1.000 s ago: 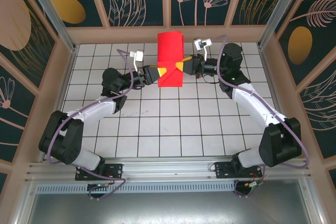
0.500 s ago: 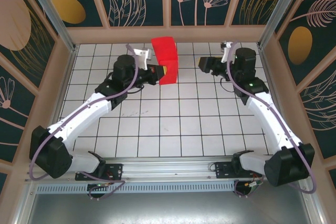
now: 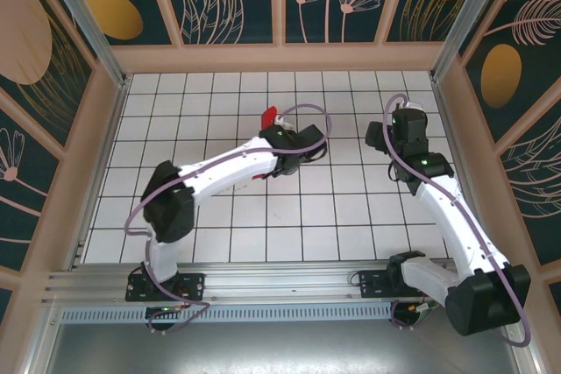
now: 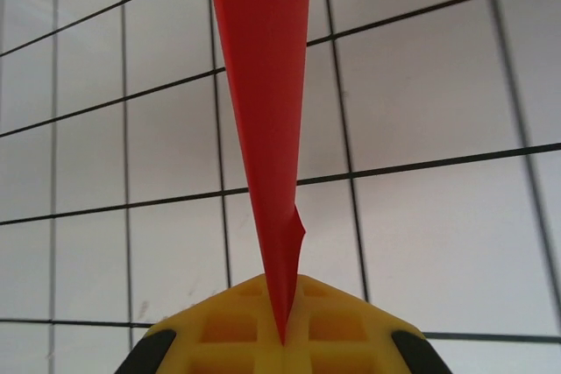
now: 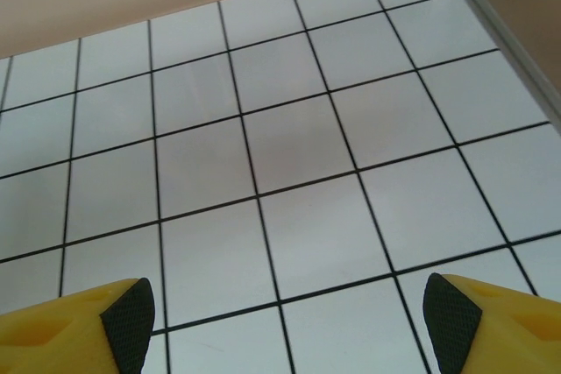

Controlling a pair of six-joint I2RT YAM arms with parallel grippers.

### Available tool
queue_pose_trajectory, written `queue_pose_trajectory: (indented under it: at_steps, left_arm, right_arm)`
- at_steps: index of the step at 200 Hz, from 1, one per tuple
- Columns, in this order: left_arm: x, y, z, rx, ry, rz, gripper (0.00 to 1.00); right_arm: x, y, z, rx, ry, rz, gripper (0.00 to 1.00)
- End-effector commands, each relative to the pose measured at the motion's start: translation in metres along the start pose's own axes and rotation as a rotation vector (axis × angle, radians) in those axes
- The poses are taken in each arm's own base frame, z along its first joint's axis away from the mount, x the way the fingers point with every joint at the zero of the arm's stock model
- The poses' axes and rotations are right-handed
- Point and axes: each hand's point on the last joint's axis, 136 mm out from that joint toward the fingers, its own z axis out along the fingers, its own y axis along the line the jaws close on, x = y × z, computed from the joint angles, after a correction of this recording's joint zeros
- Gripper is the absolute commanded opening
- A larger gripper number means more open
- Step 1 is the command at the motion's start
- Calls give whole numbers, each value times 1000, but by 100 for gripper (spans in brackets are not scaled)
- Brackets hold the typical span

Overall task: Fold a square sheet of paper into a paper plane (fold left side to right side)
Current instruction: Turn over the paper at the center of the table.

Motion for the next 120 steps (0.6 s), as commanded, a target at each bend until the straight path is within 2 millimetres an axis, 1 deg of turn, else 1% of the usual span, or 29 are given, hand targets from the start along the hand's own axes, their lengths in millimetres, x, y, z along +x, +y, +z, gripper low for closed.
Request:
queue_pose_trajectory:
  at_steps: [1,13,38,58,75,86,94,107,113,120]
  left_arm:
    - [11,10,10,-154,45,52,0]
    - [16,-2,21,-169,78,69,0]
    - [34,-32,46,-140,164,114,0]
    - [45,-53,63,-109,233,151,0]
    - [50,-71,73,-60,280,166,1]
    - [51,-78,79,-34,301,167,3]
    - [51,-84,82,-2,321,164,6]
    - [49,-94,86,65,340,146,14]
    - [46,-99,86,96,345,140,19]
    - [43,-103,86,132,350,132,27]
  right_arm:
    - [2,-16,-6,65,-10,-15,83]
    - [1,-17,-7,66,-15,-14,83]
    - [2,-19,-7,67,-11,-16,83]
    - [5,-20,-6,70,-2,-17,83]
    - [7,-21,-4,67,6,-16,83]
    - [9,-22,-4,66,12,-16,83]
    - [11,-21,-3,62,17,-15,83]
    - [13,-21,-2,57,25,-15,83]
    - [14,-21,-1,54,29,-14,83]
    - [15,-20,1,50,33,-13,83]
